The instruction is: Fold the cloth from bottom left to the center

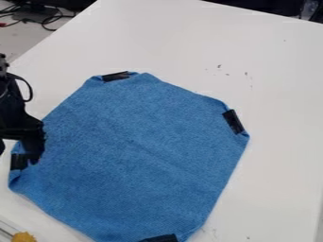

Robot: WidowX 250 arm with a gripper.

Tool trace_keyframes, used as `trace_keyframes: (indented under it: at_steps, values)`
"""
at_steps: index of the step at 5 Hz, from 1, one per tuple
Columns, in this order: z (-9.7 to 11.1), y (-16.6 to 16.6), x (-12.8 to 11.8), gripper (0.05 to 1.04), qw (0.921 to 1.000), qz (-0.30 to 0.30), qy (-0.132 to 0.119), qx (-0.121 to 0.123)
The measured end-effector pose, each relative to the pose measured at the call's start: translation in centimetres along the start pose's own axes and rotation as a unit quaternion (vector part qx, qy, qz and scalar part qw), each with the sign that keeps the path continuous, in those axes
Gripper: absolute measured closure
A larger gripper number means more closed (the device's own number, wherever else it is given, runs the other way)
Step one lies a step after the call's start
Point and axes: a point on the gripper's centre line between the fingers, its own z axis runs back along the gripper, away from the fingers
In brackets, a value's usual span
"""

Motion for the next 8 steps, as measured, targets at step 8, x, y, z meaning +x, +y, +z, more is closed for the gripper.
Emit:
trace_keyframes:
  at_steps: [8]
  values:
    - [-2.7,2.8,0.9,0.13,0.9991,0.027,0.024,-0.02]
